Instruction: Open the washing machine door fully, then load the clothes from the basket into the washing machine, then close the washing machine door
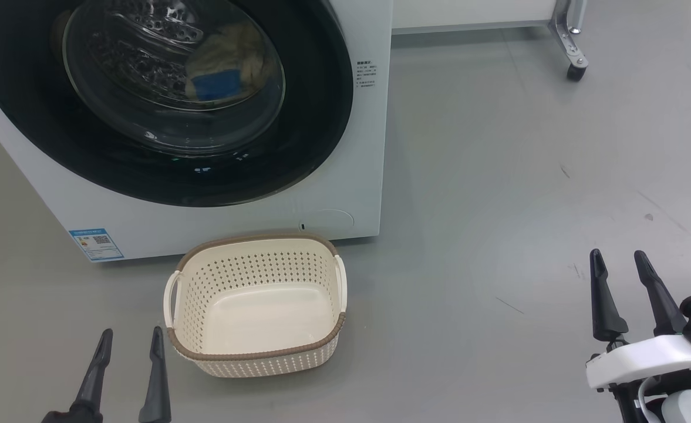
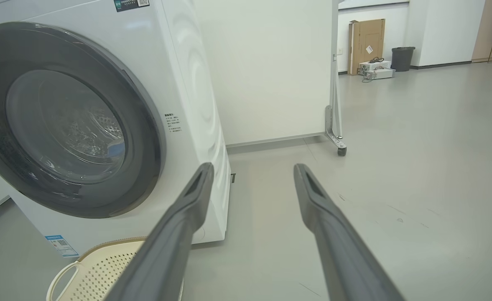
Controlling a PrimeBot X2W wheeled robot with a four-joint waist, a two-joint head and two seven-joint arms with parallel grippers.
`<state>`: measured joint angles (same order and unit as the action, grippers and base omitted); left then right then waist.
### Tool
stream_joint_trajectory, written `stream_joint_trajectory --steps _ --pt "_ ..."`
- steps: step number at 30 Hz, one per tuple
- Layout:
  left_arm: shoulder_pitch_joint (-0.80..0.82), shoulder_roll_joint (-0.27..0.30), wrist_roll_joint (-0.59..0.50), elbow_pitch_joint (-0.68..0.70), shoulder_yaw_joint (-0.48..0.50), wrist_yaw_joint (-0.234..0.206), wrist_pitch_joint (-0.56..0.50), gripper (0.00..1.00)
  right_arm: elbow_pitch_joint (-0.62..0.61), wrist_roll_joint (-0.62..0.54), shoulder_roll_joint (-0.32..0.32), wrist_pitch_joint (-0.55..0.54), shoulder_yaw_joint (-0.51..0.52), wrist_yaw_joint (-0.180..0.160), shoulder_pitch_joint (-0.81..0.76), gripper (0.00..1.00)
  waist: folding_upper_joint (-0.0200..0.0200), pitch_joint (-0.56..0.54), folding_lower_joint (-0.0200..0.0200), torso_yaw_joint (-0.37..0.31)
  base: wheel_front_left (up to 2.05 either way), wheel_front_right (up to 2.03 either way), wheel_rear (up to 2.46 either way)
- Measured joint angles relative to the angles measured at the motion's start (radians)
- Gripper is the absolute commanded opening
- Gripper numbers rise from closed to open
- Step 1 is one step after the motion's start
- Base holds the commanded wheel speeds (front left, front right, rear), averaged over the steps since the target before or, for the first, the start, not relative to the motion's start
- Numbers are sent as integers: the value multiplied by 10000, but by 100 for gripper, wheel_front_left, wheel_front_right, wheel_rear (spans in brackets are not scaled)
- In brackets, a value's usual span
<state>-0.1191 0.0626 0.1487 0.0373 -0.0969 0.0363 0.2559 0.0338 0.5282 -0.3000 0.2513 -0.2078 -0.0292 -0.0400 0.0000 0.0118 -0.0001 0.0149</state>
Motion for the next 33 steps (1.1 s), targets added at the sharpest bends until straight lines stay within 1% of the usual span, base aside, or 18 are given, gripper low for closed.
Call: stream_joint_trajectory --steps 3,12,33 --pt "-79 -4 -15 0 2 -50 0 100 -109 -75 27 0 6 -69 -48 100 0 -11 0 42 0 0 0" --pt "-138 -15 -63 -10 25 -56 0 100 -374 -268 121 0 52 -73 -319 100 0 2 0 216 0 0 0" --pt "-192 -42 -167 -35 23 -46 0 100 -570 -362 253 0 146 -69 -613 100 0 3 0 387 0 0 0"
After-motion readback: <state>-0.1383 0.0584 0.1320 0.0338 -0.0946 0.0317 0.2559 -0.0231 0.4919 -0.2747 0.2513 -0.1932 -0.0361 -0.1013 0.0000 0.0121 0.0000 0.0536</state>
